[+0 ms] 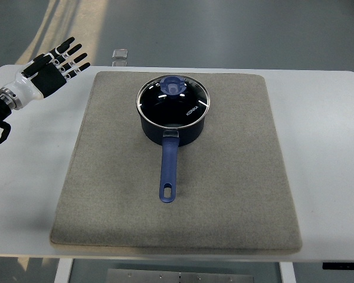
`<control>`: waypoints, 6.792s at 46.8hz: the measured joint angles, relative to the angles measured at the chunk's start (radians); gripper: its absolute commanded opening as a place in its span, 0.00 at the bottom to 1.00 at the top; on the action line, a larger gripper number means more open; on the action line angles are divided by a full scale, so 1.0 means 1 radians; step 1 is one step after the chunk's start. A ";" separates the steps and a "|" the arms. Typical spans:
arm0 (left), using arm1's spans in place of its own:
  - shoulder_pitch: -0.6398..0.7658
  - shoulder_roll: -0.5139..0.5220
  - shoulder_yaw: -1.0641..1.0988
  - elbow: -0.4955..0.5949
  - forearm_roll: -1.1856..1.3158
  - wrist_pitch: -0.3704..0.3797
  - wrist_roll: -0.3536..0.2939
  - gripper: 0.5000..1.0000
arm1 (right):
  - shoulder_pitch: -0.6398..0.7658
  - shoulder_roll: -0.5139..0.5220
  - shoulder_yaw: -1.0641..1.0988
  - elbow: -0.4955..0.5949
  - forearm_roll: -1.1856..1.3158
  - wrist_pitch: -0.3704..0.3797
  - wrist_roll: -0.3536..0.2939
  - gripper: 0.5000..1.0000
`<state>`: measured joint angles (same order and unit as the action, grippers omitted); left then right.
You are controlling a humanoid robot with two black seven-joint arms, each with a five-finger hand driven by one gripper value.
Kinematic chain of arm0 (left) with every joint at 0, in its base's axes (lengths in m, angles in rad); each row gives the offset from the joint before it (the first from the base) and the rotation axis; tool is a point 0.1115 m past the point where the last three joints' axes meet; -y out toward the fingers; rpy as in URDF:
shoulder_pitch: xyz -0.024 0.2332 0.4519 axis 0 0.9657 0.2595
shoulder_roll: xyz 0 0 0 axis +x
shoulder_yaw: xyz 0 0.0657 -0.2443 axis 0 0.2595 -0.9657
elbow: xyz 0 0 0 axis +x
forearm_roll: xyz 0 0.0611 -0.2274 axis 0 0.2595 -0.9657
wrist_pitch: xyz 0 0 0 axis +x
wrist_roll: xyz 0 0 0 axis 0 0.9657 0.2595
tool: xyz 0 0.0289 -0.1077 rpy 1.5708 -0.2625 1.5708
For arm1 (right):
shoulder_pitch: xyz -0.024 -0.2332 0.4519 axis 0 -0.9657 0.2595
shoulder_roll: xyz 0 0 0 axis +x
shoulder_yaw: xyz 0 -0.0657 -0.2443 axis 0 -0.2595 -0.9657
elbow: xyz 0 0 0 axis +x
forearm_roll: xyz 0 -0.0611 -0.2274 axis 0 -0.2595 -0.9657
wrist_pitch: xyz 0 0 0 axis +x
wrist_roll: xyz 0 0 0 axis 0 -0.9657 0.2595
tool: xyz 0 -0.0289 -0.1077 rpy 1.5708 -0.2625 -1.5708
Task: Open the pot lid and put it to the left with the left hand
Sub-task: 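Raise the left hand and move it toward the pot lid, then reach the left hand over the pot and lower onto the blue knob, then close the left hand fingers around the blue lid knob, then lift the glass lid off the pot and carry it away from the pot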
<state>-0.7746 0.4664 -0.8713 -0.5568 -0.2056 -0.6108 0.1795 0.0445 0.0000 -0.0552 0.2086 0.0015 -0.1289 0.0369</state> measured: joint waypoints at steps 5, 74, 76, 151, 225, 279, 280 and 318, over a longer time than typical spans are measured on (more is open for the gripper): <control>0.000 -0.001 0.000 -0.001 0.000 0.000 0.000 0.99 | 0.000 0.000 0.000 0.000 0.000 0.000 0.000 0.83; -0.179 0.099 0.008 -0.274 0.994 0.000 -0.173 0.98 | 0.000 0.000 0.000 0.000 0.000 0.000 0.000 0.83; -0.182 0.103 0.008 -0.307 1.059 0.000 -0.175 0.98 | 0.000 0.000 0.000 0.000 0.000 0.000 0.000 0.83; -0.485 -0.086 0.363 -0.573 1.915 0.000 -0.172 0.98 | 0.000 0.000 0.000 0.000 0.000 0.000 0.000 0.83; -0.486 -0.155 0.385 -0.497 1.975 0.000 -0.172 0.00 | 0.000 0.000 0.000 0.000 0.000 0.000 0.000 0.83; -0.463 0.139 0.296 -0.509 1.965 0.000 -0.159 0.00 | 0.000 0.000 0.000 0.000 0.000 0.000 0.000 0.83; -0.455 0.147 0.296 -0.509 1.965 0.000 -0.160 0.00 | 0.000 0.000 0.000 0.000 0.000 0.000 0.000 0.83; -0.196 0.132 0.221 -0.518 2.010 0.000 -0.161 0.00 | 0.000 0.000 0.000 0.000 0.000 0.000 0.000 0.83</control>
<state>-0.9704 0.5983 -0.6500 -1.0744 1.8040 -0.6109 0.0185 0.0445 0.0000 -0.0553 0.2086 0.0016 -0.1289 0.0369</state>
